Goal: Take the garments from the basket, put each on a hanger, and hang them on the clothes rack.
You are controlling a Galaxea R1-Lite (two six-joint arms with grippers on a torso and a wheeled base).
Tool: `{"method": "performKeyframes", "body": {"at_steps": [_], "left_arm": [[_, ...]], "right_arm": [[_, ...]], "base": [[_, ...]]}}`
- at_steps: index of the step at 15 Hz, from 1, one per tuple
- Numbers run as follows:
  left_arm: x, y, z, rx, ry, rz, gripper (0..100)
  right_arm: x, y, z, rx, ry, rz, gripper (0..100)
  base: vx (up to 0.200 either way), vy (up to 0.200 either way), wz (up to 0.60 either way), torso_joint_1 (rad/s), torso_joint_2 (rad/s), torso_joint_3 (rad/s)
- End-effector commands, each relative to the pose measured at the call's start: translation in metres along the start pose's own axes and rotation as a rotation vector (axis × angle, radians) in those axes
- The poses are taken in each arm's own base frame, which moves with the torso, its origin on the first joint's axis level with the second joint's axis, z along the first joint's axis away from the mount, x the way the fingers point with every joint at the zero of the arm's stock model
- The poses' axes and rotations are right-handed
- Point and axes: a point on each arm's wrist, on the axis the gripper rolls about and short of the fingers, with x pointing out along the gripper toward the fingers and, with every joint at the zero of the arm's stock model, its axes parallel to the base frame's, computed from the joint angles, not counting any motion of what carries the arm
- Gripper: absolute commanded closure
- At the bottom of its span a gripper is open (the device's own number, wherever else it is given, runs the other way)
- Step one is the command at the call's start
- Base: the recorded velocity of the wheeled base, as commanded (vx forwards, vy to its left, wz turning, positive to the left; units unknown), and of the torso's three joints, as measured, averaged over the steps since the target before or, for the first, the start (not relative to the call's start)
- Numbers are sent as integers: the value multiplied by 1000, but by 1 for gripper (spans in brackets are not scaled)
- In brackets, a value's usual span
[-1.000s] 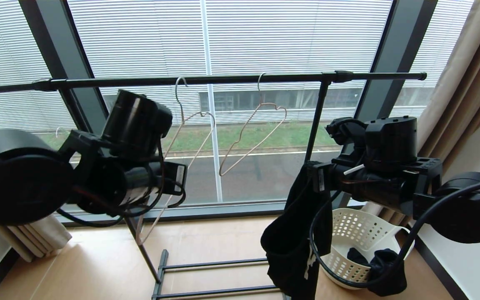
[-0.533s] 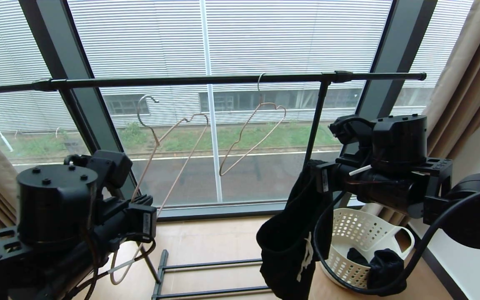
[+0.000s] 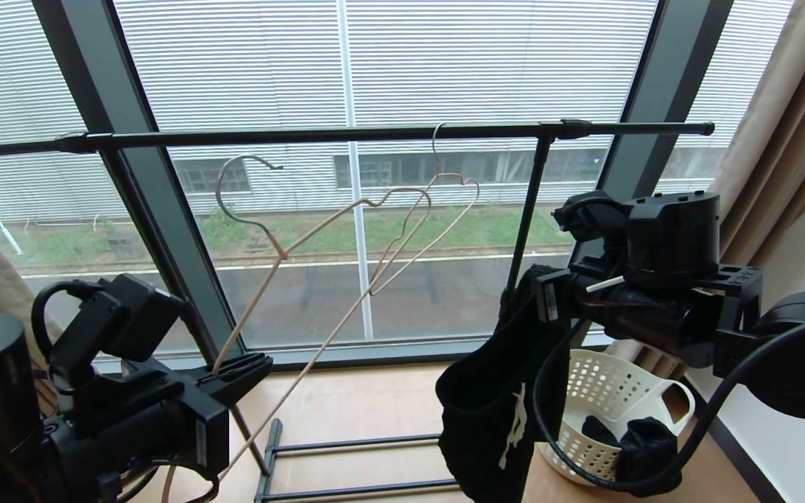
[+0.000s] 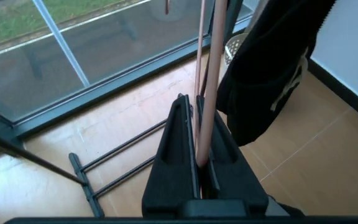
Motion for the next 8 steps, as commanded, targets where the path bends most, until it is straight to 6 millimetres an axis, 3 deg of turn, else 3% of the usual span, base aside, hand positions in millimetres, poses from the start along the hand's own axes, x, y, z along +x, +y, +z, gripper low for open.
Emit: {"method": "performKeyframes", "body": {"at_steps": [1, 4, 8], "left_arm": [[-9, -1, -7, 37, 0, -49, 100], [-13, -4, -34, 197, 74, -218, 100], [-6, -5, -49, 235, 154, -241, 100]], "right_arm": [[2, 0, -1, -15, 1, -26, 100], [4, 0, 0, -25, -2, -55, 100], [5, 0, -1, -27, 2, -55, 100]], "base": [[0, 0, 0, 0, 0, 0], [0, 0, 0, 0, 0, 0], [0, 0, 0, 0, 0, 0]]}}
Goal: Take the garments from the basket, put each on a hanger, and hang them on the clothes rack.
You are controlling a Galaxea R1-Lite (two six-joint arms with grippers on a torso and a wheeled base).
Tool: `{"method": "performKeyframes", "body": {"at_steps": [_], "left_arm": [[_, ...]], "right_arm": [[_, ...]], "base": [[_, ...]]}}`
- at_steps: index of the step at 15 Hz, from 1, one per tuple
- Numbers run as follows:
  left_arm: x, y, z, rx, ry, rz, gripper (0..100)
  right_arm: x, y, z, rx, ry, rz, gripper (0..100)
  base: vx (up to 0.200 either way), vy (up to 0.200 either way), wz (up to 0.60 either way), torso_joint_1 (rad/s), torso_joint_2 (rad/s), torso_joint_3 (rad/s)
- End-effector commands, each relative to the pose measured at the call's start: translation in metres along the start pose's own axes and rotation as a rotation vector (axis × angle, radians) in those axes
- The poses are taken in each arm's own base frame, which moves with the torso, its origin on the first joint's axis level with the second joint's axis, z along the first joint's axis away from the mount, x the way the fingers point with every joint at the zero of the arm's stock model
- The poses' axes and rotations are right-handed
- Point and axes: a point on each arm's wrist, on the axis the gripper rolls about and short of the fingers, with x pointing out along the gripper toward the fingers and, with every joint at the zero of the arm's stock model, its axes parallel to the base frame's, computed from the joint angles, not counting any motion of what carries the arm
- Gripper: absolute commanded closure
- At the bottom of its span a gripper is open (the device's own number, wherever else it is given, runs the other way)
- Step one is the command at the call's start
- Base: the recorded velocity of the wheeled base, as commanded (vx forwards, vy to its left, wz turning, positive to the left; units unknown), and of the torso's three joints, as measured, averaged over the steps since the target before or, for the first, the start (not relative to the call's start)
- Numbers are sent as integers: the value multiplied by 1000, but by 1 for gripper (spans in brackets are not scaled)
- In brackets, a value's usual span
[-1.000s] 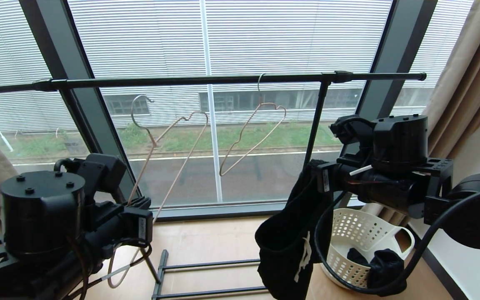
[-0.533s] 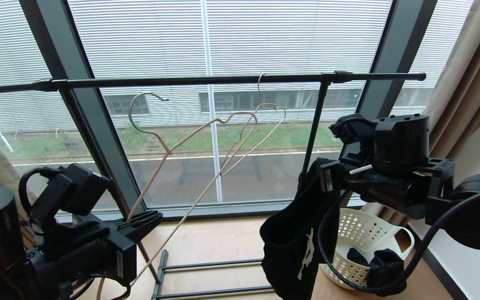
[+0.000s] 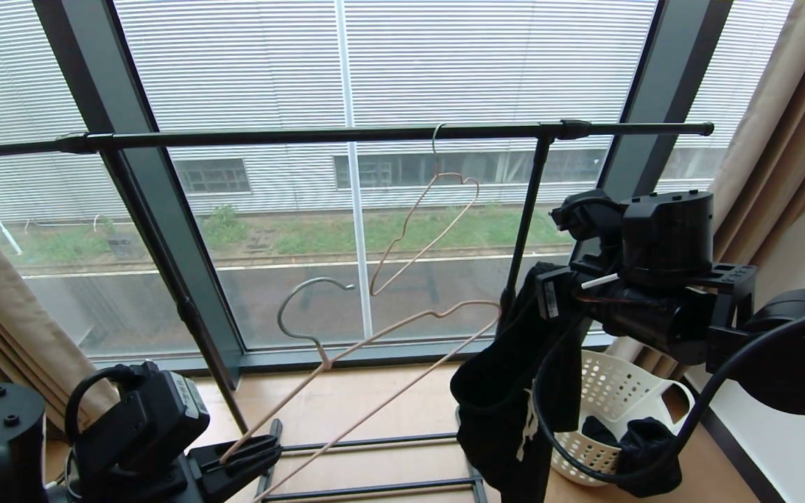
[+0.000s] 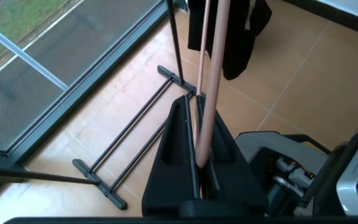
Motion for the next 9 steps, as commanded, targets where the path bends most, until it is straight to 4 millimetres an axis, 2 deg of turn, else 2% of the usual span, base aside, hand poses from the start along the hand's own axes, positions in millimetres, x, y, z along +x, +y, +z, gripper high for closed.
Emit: {"method": "performKeyframes", "body": {"at_steps": [1, 4, 9], "left_arm": [[5, -1, -5, -3, 37, -14, 100], [12, -2, -9, -8, 76, -27, 100], [17, -5, -11, 1, 95, -53, 100]], "right_arm": [[2, 1, -2, -3, 6, 0, 100], [1, 2, -2, -5, 7, -10, 100], [2, 22, -9, -36, 21, 19, 100]], "base": [[0, 0, 0, 0, 0, 0], [0, 0, 0, 0, 0, 0], [0, 0, 0, 0, 0, 0]]}}
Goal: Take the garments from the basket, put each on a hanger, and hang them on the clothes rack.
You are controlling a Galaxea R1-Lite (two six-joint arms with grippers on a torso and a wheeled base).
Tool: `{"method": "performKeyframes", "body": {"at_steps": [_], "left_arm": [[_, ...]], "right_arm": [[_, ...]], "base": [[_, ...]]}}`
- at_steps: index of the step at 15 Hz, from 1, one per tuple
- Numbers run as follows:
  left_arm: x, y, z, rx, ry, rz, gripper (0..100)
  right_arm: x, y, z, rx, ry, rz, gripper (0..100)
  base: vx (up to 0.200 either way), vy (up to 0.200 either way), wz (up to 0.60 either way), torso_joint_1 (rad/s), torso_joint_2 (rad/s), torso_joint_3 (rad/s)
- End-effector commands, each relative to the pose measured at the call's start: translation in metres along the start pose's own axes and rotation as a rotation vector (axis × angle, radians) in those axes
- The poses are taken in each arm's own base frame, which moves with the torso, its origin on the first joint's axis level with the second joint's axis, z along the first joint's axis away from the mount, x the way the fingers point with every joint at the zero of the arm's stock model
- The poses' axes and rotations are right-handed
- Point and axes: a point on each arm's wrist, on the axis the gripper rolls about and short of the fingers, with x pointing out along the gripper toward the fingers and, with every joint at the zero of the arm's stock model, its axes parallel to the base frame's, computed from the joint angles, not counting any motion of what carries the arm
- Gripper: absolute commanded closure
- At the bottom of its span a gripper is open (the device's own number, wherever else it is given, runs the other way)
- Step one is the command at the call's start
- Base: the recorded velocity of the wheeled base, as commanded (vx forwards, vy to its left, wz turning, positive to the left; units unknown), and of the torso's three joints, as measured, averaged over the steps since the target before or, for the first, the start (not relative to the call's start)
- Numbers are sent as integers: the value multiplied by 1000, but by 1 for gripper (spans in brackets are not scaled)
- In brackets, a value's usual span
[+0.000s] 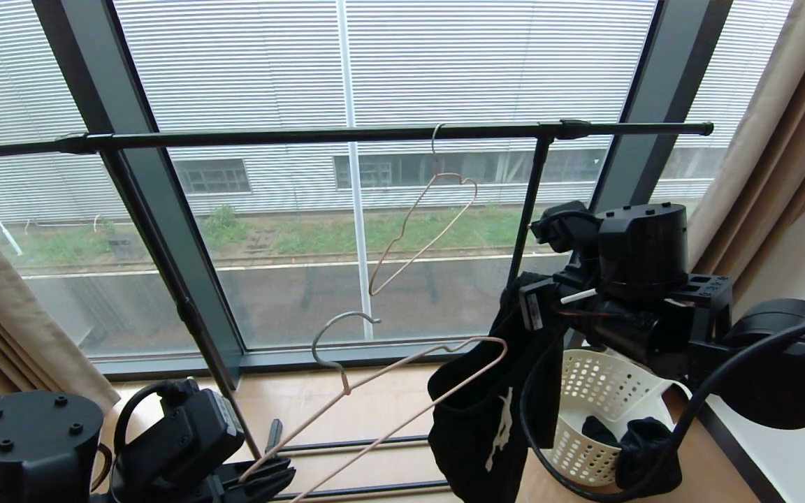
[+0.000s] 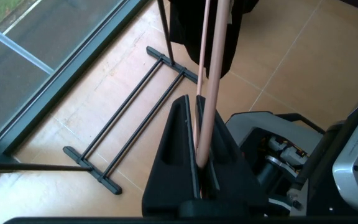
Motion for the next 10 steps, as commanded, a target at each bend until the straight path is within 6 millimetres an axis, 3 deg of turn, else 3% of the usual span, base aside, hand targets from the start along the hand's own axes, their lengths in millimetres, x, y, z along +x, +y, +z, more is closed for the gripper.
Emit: {"method": "performKeyframes", "body": {"at_steps": [1, 10], "left_arm": [[4, -2, -2, 3, 23, -18, 100], [25, -2, -13, 3, 9, -6, 100]], "right_arm": [[6, 9, -7, -18, 23, -2, 100], [-9, 37, -15, -68, 27, 49, 100]], "base": [[0, 0, 0, 0, 0, 0], [0, 0, 0, 0, 0, 0]]}}
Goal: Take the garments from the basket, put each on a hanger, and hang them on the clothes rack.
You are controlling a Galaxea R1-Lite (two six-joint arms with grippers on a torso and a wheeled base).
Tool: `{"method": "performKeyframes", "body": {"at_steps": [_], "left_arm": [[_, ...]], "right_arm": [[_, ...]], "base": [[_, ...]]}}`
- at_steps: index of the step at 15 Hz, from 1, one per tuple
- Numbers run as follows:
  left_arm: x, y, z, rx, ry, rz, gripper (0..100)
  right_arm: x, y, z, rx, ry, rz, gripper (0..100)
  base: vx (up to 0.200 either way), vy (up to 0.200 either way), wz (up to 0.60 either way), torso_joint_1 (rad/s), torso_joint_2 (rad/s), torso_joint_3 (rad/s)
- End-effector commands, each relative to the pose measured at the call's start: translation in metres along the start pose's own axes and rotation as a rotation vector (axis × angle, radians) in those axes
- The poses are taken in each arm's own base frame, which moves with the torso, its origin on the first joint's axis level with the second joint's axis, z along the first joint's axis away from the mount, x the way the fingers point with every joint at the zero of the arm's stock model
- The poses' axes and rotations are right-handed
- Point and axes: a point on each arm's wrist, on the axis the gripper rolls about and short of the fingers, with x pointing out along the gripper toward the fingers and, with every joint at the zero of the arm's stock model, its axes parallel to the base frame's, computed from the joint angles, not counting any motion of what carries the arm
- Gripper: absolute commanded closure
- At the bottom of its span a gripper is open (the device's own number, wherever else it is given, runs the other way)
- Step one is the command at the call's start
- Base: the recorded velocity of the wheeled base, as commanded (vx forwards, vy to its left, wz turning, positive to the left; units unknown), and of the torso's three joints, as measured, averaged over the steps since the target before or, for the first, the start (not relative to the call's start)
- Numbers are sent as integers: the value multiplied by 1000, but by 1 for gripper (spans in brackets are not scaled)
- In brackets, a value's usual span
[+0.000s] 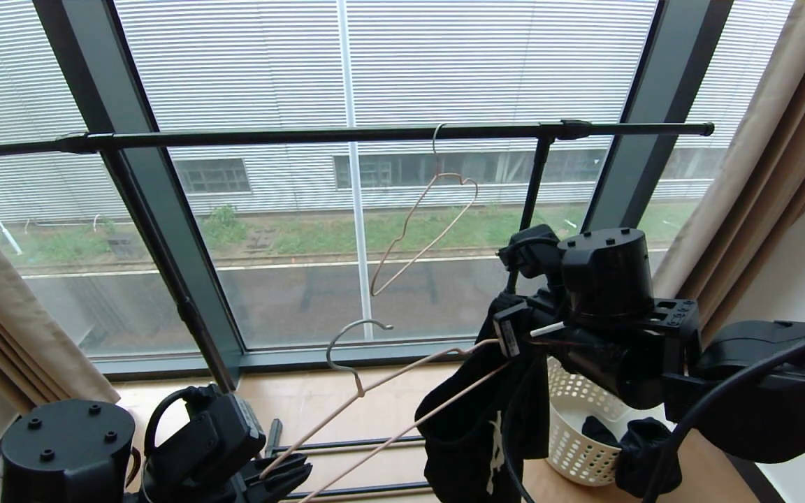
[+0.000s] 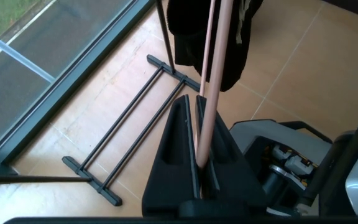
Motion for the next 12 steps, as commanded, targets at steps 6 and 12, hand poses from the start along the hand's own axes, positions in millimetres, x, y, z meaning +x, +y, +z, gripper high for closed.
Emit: {"method": "performKeyframes", "body": {"at_steps": [6, 12], "left_arm": [[6, 1, -4, -7, 37, 18, 100], [8, 3, -2, -11, 41, 42, 100]], "right_arm": [[-24, 19, 4, -26, -36, 20, 100], [-50, 41, 5, -57, -76, 74, 100]], "base": [[0, 0, 0, 0, 0, 0], [0, 0, 0, 0, 0, 0]]}}
